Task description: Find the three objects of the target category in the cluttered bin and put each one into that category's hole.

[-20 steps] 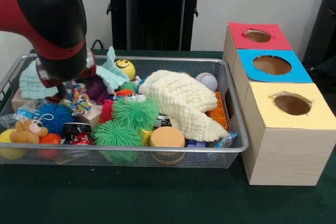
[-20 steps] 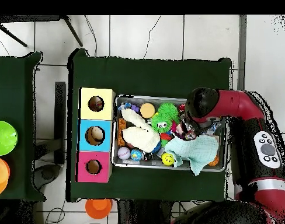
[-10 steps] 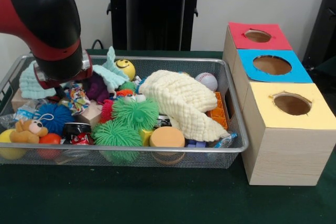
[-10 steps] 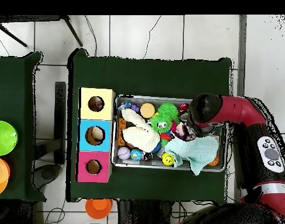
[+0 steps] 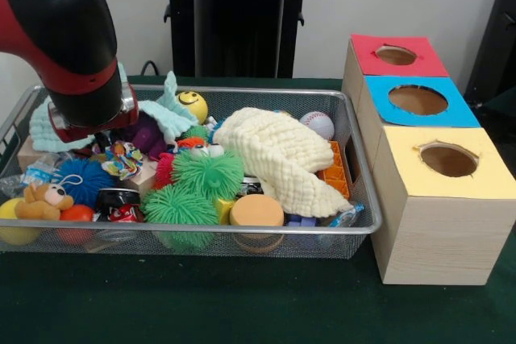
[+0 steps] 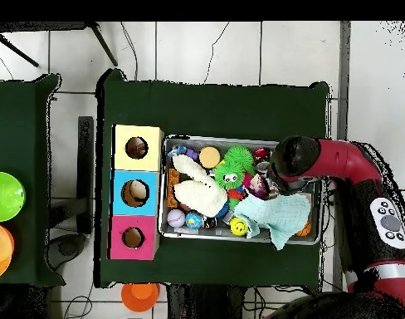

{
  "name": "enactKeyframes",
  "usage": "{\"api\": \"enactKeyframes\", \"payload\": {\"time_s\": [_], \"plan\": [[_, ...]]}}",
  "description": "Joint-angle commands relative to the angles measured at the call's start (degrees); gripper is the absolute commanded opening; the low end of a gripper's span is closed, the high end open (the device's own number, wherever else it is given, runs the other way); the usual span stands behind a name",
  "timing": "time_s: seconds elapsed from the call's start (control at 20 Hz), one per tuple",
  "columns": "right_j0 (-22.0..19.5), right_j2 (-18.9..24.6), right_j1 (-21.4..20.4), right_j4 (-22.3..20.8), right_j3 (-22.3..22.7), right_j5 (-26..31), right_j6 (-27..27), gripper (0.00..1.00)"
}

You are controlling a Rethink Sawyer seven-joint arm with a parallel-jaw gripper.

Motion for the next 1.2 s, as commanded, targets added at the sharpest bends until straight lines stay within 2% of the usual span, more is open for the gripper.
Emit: {"api": "enactKeyframes", "payload": {"time_s": [0.05,0.45,0.55,0.8,1.0,1.2], "plan": [[-1.07,4.58,1.89,1.34,5.57,-6.17,-10.55,0.0],[-1.96,6.22,1.47,1.27,6.6,-9.37,-10.05,0.0],[-2.18,7.11,-0.03,1.35,7.09,-10.95,-9.75,0.0],[-3.69,11.49,-8.42,4.87,12.54,-14.61,-7.91,0.0],[-3.41,13.19,-12.01,7.5,14.71,-13.83,-6.0,0.0],[-2.36,12.94,-14.64,8.47,15.25,-12.8,-5.39,0.0]]}}
